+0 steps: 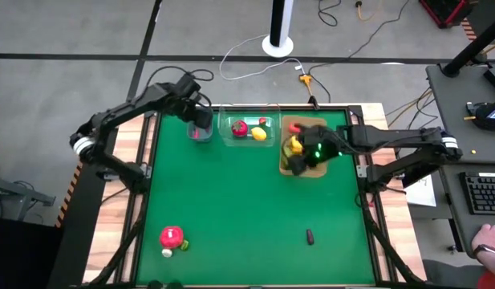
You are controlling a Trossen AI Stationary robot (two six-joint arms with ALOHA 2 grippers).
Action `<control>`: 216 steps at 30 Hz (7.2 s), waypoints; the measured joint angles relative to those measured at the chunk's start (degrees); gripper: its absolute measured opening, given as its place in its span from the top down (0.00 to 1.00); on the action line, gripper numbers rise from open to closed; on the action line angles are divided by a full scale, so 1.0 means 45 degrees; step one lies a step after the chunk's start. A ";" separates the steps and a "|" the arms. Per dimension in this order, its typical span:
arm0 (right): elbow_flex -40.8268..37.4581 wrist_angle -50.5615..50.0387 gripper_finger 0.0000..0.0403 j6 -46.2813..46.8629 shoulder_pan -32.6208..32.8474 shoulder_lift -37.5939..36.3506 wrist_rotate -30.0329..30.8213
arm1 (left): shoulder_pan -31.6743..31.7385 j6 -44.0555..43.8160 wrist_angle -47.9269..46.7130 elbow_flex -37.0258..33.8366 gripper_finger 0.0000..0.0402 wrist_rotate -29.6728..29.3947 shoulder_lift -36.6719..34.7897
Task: Sort produce into baskets
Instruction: Put the eggplant into the blue bin, then put the orange tomato into the transparent bin
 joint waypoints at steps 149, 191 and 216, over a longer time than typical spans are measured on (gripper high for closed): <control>0.0996 0.2541 0.31 -0.6241 -0.0524 0.0695 0.4603 | 0.0205 0.2714 0.0368 -0.0087 0.87 -0.1156 0.2563; 0.2108 0.5211 0.31 -1.0599 -0.3606 0.4073 -0.2736 | -2.0509 -2.4871 -0.5965 0.1015 0.47 0.0157 -0.2002; 0.6349 0.4792 0.34 -1.0760 -0.3599 0.5968 -0.3306 | -1.9582 -2.5973 -0.5509 0.0023 0.10 0.0889 0.1006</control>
